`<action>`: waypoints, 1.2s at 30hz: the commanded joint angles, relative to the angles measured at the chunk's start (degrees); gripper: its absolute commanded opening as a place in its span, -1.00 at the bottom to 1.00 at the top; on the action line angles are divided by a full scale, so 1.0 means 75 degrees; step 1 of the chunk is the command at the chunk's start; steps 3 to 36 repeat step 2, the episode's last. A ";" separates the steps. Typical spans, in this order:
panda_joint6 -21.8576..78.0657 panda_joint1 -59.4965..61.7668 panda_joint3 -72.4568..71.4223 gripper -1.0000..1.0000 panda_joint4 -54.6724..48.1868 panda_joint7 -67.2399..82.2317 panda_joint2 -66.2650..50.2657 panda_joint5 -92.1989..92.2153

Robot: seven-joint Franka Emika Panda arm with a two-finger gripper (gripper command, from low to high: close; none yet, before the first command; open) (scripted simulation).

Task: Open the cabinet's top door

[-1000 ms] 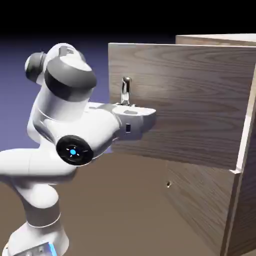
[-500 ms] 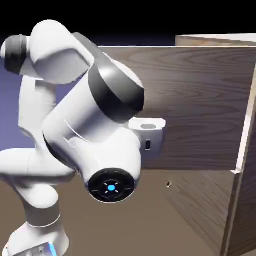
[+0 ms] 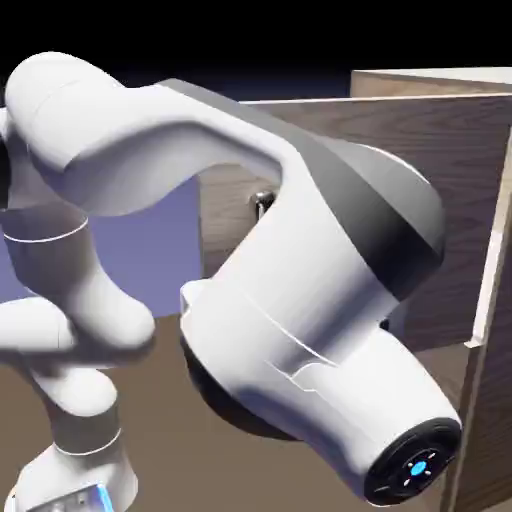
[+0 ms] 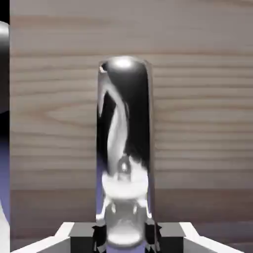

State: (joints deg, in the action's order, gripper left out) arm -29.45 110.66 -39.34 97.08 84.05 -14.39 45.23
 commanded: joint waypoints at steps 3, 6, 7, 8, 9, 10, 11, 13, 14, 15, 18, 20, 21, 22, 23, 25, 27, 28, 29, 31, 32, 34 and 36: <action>-0.0006 0.0001 -0.0001 1.00 -0.0001 -0.0005 0.0000 0.0005; -0.0006 0.0001 -0.0001 1.00 -0.0001 -0.0005 0.0000 0.0005; -0.0006 0.0001 -0.0001 1.00 -0.0001 -0.0005 0.0000 0.0005; -0.0006 0.0001 -0.0001 1.00 -0.0001 -0.0005 0.0000 0.0005; -0.0006 0.0001 -0.0001 1.00 -0.0001 -0.0005 0.0000 0.0005; -0.0006 0.0001 -0.0001 1.00 -0.0001 -0.0005 0.0000 0.0005; -0.0006 0.0001 -0.0001 1.00 -0.0001 -0.0005 0.0000 0.0005; -0.0006 0.0001 -0.0001 1.00 -0.0001 -0.0005 0.0000 0.0005; -0.0006 0.0001 -0.0001 1.00 -0.0001 -0.0005 0.0000 0.0005; -0.0006 0.0001 -0.0001 1.00 -0.0001 -0.0005 0.0000 0.0005; -0.0006 0.0001 -0.0001 1.00 -0.0001 -0.0005 0.0000 0.0005; -0.0006 0.0001 -0.0001 1.00 -0.0001 -0.0005 0.0000 0.0005; -0.0006 0.0001 -0.0001 1.00 -0.0001 -0.0005 0.0000 0.0005; -0.0006 0.0001 -0.0001 1.00 -0.0001 -0.0005 0.0000 0.0005; -0.0006 0.0001 -0.0001 1.00 -0.0001 -0.0005 0.0000 0.0005; -0.0006 0.0001 -0.0001 1.00 -0.0001 -0.0005 0.0000 0.0005; -0.0006 0.0001 -0.0001 1.00 -0.0001 -0.0005 0.0000 0.0005; -0.0006 0.0001 -0.0001 1.00 -0.0001 -0.0005 0.0000 0.0005; -0.0006 0.0001 -0.0001 1.00 -0.0001 -0.0005 0.0000 0.0005; -0.0006 0.0001 -0.0001 1.00 -0.0001 -0.0005 0.0000 0.0005; -0.0006 0.0001 -0.0001 1.00 -0.0001 -0.0005 0.0000 0.0005; -0.0006 0.0001 -0.0001 1.00 -0.0001 -0.0005 0.0000 0.0005; -0.0006 0.0001 -0.0001 1.00 -0.0001 -0.0005 0.0000 0.0005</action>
